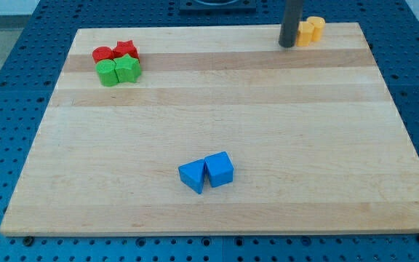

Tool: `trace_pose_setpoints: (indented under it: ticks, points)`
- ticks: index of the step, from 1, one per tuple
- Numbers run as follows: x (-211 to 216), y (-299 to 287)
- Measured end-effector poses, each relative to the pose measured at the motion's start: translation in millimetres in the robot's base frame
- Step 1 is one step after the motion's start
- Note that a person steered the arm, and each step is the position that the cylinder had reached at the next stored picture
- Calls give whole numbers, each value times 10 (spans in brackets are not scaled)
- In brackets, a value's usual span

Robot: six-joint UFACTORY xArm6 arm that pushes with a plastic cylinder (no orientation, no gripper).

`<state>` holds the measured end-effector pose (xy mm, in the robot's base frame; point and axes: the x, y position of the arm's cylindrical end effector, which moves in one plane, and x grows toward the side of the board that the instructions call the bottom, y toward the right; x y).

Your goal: Keep arm on top left corner of the board

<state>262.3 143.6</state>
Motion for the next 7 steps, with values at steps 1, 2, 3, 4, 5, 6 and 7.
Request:
trace_pose_setpoints:
  ticks: [1,2,3,4,5,6,7]
  points:
    - [88,229]
    - [38,289]
    - [-139,49]
    - [-199,-4]
    - [191,-71]
    - [258,-817]
    - [-156,-1782]
